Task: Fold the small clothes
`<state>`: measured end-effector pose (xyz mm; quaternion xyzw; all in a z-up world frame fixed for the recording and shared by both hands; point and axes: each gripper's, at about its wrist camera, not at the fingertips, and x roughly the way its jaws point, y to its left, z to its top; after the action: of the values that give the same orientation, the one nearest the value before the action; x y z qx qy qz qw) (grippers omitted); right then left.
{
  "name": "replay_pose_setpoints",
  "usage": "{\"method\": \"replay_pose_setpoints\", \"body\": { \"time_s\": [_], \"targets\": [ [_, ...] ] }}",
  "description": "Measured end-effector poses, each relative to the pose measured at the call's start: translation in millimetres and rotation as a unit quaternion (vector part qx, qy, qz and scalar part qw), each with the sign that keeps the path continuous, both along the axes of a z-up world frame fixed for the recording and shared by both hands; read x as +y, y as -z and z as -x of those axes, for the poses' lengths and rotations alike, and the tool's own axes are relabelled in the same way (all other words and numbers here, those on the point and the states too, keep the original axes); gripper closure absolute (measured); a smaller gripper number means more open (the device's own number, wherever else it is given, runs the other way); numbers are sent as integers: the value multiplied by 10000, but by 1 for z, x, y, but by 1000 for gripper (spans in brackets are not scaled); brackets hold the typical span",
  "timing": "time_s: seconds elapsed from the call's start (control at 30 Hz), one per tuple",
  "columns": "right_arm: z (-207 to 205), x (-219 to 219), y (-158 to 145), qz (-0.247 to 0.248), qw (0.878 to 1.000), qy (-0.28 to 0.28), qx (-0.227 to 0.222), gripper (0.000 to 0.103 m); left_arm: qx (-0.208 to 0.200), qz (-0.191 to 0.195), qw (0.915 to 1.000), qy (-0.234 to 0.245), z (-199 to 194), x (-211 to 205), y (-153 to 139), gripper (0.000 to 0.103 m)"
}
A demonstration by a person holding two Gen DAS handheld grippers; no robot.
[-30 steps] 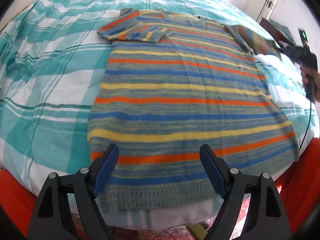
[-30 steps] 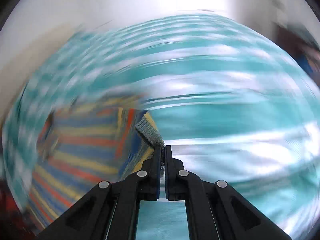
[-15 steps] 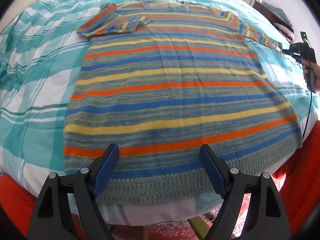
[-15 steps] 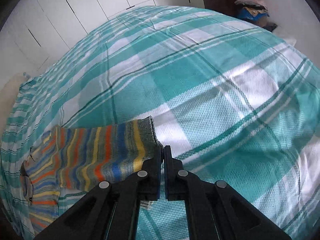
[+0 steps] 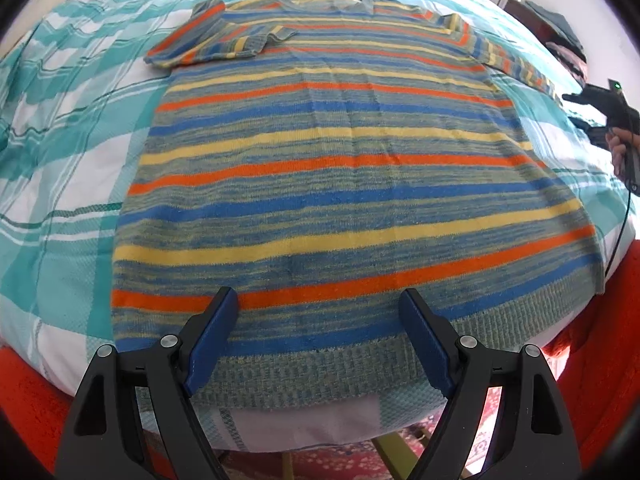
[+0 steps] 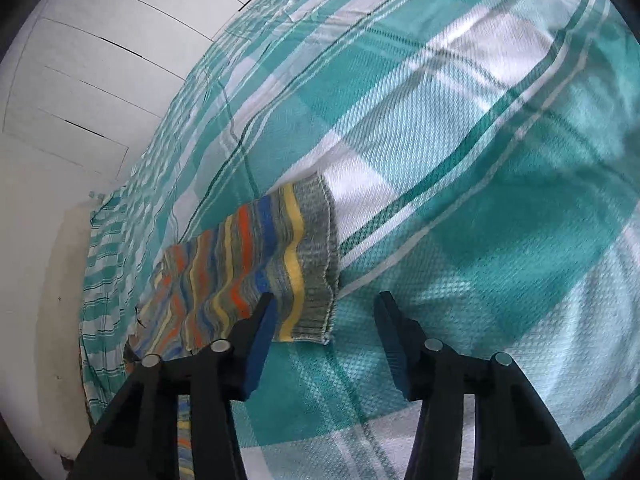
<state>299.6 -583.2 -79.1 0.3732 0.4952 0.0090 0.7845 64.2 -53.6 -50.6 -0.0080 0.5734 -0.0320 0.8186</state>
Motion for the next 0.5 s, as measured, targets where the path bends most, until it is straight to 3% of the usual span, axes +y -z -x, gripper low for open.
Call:
{"method": "replay_pose_setpoints", "body": {
  "time_s": [0.03, 0.07, 0.1, 0.13, 0.2, 0.3, 0.4, 0.47, 0.5],
  "targets": [
    [-2, 5, 4, -25, 10000, -64, 58, 54, 1, -18, 10000, 11, 0, 0, 0, 19],
    [-8, 15, 7, 18, 9996, -222, 165, 62, 13, -46, 10000, 19, 1, -1, 0, 19],
    [-13, 23, 8, 288, 9985, -357, 295, 95, 22, -70, 10000, 16, 2, 0, 0, 19],
    [-21, 27, 10, 499, 9973, -413, 355, 98, 23, -95, 10000, 5, 2, 1, -1, 19],
    [-16, 27, 4, 592, 9974, -303, 291, 98, -8, -149, 9999, -40, 5, 5, -2, 19],
    [-4, 22, 0, 1165, 9925, -77, 358, 99, 18, -148, 9998, -136, 6, 12, 2, 19],
    [-6, 29, 9, 1258, 9911, -25, 426, 98, 97, -161, 9997, -161, 2, 13, 6, 19],
    [-8, 35, 6, 1379, 9896, -42, 402, 96, 81, -228, 9996, -112, 0, 13, 0, 19],
    [-8, 38, 5, 1377, 9898, -84, 357, 89, 72, -252, 9996, -104, -1, 14, -3, 19]
  ]
}}
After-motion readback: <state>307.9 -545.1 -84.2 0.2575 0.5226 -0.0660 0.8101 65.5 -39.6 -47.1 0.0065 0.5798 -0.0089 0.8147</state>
